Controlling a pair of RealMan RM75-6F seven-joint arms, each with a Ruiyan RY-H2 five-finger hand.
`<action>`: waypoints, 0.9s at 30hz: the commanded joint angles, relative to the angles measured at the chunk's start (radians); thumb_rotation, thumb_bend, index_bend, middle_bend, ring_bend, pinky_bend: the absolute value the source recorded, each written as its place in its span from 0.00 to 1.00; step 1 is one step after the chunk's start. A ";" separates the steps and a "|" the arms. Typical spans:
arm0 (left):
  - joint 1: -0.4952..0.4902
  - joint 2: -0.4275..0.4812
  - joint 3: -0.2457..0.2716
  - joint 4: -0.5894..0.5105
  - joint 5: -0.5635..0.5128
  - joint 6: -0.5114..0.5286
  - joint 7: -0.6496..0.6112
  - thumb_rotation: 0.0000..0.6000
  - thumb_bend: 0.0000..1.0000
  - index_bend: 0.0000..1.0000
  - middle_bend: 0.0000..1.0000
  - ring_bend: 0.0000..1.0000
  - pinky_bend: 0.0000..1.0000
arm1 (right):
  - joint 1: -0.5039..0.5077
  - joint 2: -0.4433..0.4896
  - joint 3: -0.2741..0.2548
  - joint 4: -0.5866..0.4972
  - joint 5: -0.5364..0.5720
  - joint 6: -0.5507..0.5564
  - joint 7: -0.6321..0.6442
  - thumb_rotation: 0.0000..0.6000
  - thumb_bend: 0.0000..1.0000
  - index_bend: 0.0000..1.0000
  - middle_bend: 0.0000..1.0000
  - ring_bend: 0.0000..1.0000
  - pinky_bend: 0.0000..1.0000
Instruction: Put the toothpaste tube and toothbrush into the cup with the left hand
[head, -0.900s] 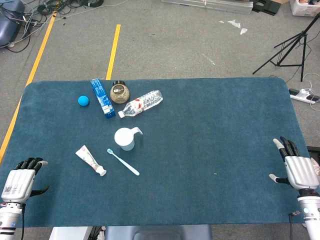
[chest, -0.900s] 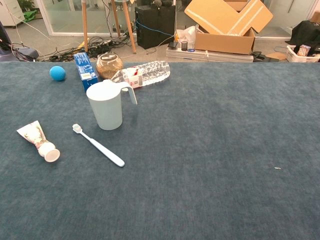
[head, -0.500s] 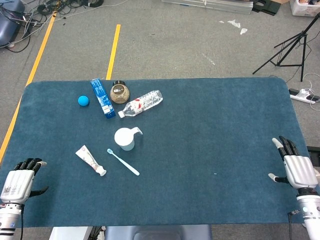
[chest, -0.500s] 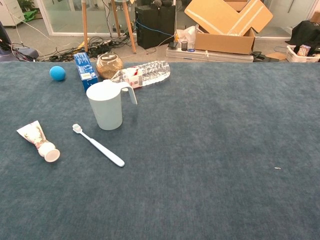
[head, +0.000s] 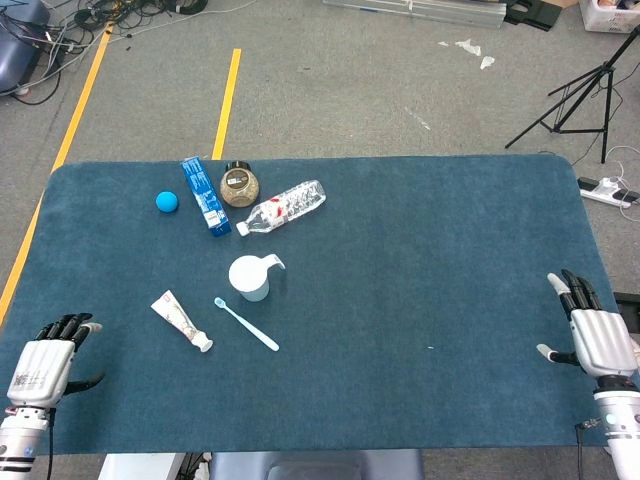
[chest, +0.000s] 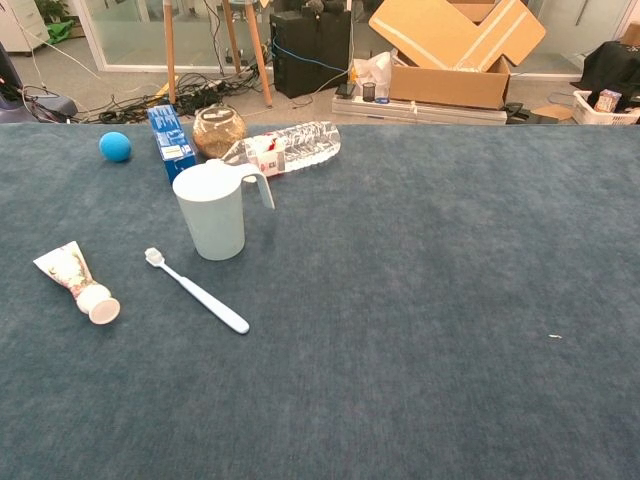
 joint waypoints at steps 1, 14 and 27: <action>-0.033 -0.010 0.001 0.036 0.050 -0.027 -0.120 1.00 0.00 0.44 0.12 0.08 0.17 | -0.002 0.002 0.000 -0.001 -0.004 0.002 0.007 1.00 0.00 0.00 0.00 0.00 0.60; -0.177 -0.060 -0.006 0.176 0.147 -0.148 -0.212 1.00 0.00 0.42 0.07 0.02 0.13 | -0.016 0.009 0.001 -0.005 -0.019 0.032 0.030 1.00 0.00 0.00 0.00 0.00 0.60; -0.294 -0.189 0.008 0.382 0.206 -0.224 -0.292 1.00 0.00 0.44 0.07 0.02 0.13 | -0.034 0.030 0.011 -0.010 -0.031 0.063 0.095 1.00 0.00 0.00 0.00 0.00 0.60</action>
